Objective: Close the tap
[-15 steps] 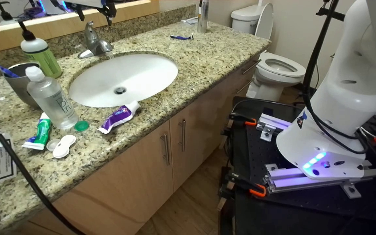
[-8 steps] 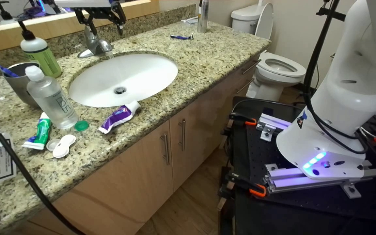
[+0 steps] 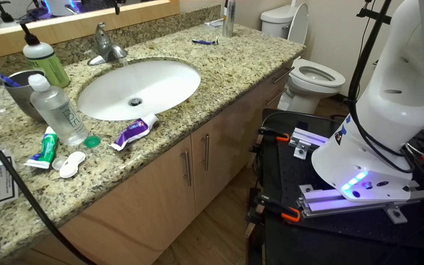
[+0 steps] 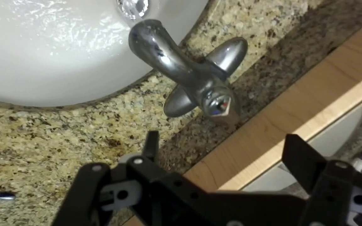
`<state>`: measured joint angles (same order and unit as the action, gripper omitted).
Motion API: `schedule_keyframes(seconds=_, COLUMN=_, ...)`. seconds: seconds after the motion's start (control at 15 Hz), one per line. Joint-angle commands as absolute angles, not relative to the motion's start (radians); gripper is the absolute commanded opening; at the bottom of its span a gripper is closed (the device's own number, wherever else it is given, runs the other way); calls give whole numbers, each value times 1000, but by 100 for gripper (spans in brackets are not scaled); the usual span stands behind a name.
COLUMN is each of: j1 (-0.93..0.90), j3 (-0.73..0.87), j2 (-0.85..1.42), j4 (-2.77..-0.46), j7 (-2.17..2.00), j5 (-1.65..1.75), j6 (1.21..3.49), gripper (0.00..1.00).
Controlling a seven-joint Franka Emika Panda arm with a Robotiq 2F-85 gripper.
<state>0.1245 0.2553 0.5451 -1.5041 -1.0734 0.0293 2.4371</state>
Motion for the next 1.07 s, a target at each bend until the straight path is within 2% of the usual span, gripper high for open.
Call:
schedule_keyframes(seconds=0.0, j1=143, j3=276, j2=546, j4=-1472, j7=-1069, j5=24, j6=2365, gripper=100)
schedule_keyframes(seconds=0.07, j1=155, j3=269, j2=554, j4=-1457, j7=-1033, j5=23, j6=2304, gripper=100)
schedule_keyframes(seconds=0.13, j1=141, j3=273, j2=539, j4=-1487, j7=-1066, j5=25, j6=2379, gripper=100)
schedule_keyframes(seconds=0.8, j1=139, j3=272, j2=558, j4=-1485, j7=-1066, j5=27, j6=2350, gripper=100)
schedule_keyframes(seconds=1.0, j1=133, j3=278, j2=642, j4=-1423, j7=-1068, j5=55, j6=2261, gripper=100)
